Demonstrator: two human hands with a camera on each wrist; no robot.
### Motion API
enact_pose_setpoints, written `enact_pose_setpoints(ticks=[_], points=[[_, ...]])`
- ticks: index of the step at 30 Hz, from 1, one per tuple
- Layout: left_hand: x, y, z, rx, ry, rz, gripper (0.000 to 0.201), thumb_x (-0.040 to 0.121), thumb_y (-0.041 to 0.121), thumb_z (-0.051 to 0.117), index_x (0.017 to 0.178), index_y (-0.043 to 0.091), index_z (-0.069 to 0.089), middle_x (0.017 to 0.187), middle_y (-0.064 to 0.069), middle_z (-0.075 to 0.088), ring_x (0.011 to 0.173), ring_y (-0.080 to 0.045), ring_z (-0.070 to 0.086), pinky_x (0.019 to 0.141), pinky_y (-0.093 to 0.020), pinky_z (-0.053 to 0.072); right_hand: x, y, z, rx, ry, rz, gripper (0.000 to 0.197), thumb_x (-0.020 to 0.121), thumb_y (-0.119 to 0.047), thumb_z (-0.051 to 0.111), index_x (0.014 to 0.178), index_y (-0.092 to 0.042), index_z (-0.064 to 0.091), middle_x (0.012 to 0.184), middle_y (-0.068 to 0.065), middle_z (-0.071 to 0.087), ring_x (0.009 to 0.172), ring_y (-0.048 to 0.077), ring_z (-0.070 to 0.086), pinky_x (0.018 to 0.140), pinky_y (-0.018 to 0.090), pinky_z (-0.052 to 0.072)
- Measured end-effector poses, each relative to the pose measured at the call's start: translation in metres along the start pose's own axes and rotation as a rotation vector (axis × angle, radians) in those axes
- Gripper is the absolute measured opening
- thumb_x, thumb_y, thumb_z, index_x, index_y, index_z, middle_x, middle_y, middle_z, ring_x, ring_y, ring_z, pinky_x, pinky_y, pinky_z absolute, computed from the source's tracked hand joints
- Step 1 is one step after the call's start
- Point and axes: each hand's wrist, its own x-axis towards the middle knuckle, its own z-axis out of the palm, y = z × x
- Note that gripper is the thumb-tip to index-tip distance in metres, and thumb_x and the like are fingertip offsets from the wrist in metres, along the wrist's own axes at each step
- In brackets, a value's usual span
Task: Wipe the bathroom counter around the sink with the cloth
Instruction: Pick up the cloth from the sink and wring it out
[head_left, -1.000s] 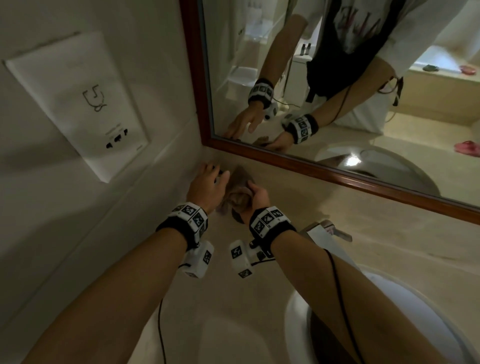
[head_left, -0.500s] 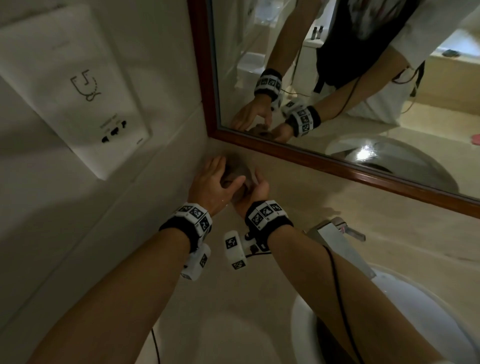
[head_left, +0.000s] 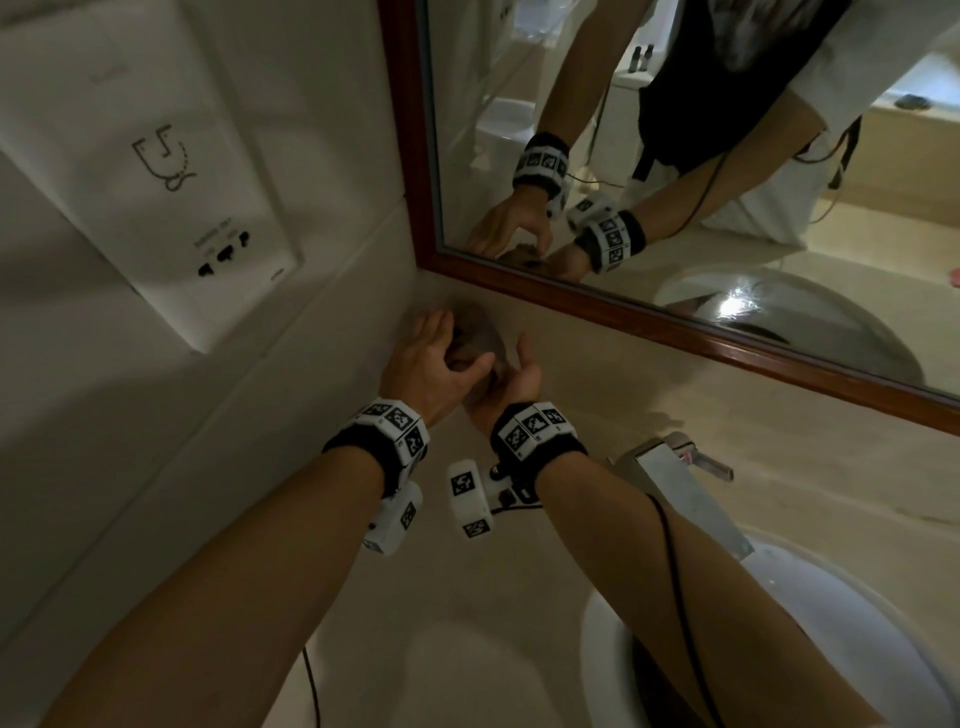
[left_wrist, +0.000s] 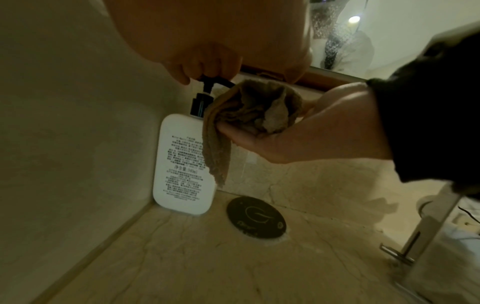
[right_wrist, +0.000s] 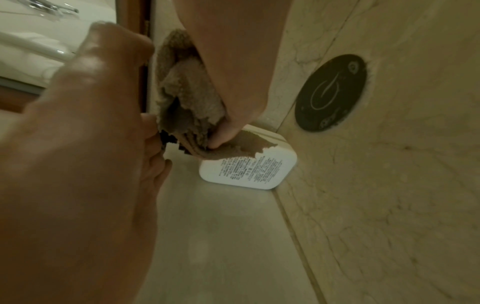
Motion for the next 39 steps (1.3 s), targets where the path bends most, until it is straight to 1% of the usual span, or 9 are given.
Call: enact_pose_setpoints(ticks=[6,8,14,19,22,27,32,36,39], points=[[0.001,0.0,-0.001,0.023,-0.013,-0.002,0.086,0.084,0.065,0.045,0.148,0.011,0.028,0.156,-0.003,0.025,0.143,-0.021,0.022,0.115,-0.036,0.024,0.0,-0.001,-0.001,-0.007,0.013,0.006,0.066,0.085,-0.061,0.05,0.122,-0.006,0.058,0.116,0.02,0.066,0.111,0.033,0.06,0.093,0.042,0.049],[0.002,-0.001,-0.001,0.019,-0.036,-0.007,0.09,0.081,0.07,0.039,0.148,0.011,0.027,0.157,-0.003,0.025,0.143,-0.021,0.022,0.116,-0.039,0.023,-0.003,-0.003,-0.002,-0.007,0.013,0.004,0.064,0.086,-0.06,0.05,0.116,-0.005,0.062,0.11,0.02,0.069,0.107,0.033,0.062,0.089,0.041,0.05],[0.004,0.003,-0.01,-0.071,-0.096,-0.065,0.103,0.073,0.083,0.015,0.147,0.013,0.029,0.156,-0.003,0.027,0.143,-0.02,0.022,0.117,-0.045,0.018,-0.018,-0.003,-0.009,-0.013,0.046,-0.026,0.067,0.085,-0.061,0.049,0.118,-0.004,0.061,0.115,0.021,0.066,0.111,0.036,0.06,0.102,0.048,0.043],[0.008,0.012,-0.024,-0.143,-0.155,-0.055,0.07,0.09,0.068,0.018,0.126,0.017,0.051,0.142,-0.009,0.042,0.133,-0.03,0.034,0.11,-0.048,0.025,-0.049,-0.012,-0.011,-0.054,0.012,-0.057,0.063,0.086,-0.058,0.046,0.113,-0.005,0.064,0.117,0.02,0.065,0.112,0.035,0.058,0.099,0.046,0.044],[-0.003,0.023,-0.036,-0.373,-0.168,-0.079,0.06,0.095,0.06,0.03,0.136,0.021,0.049,0.15,-0.007,0.036,0.137,-0.026,0.033,0.114,-0.043,0.024,-0.07,-0.016,-0.01,-0.068,-0.042,-0.073,0.061,0.087,-0.057,0.046,0.11,-0.004,0.066,0.108,0.021,0.069,0.108,0.035,0.058,0.098,0.045,0.044],[-0.027,0.035,-0.05,-0.777,-0.226,-0.179,0.034,0.087,0.057,0.053,0.086,0.028,0.071,0.1,0.001,0.071,0.101,-0.018,0.064,0.098,-0.038,0.046,-0.096,-0.012,-0.017,-0.161,-0.062,-0.089,0.065,0.085,-0.06,0.047,0.12,-0.007,0.063,0.119,0.02,0.064,0.112,0.035,0.056,0.103,0.045,0.04],[-0.05,0.035,-0.051,-0.762,-0.273,-0.157,0.011,0.086,0.014,0.066,0.085,0.004,0.069,0.071,0.0,0.062,0.077,-0.021,0.058,0.065,-0.027,0.044,-0.118,-0.003,-0.034,-0.25,-0.062,-0.092,0.066,0.088,-0.059,0.042,0.124,-0.007,0.06,0.123,0.021,0.062,0.117,0.035,0.055,0.106,0.047,0.037],[-0.065,0.027,-0.046,-0.686,-0.223,-0.149,0.009,0.079,0.011,0.072,0.072,0.016,0.071,0.07,-0.004,0.066,0.075,-0.023,0.062,0.076,-0.039,0.051,-0.129,0.009,-0.053,-0.346,-0.021,-0.095,0.053,0.09,-0.05,0.046,0.116,-0.008,0.063,0.108,0.018,0.068,0.097,0.032,0.062,0.096,0.044,0.044],[-0.076,0.024,-0.045,-0.656,-0.216,-0.105,0.011,0.078,0.013,0.071,0.068,0.016,0.07,0.067,-0.004,0.064,0.071,-0.02,0.06,0.077,-0.039,0.052,-0.134,0.017,-0.071,-0.421,0.038,-0.067,0.05,0.09,-0.047,0.048,0.118,-0.009,0.064,0.119,0.019,0.064,0.109,0.038,0.059,0.103,0.052,0.04]])
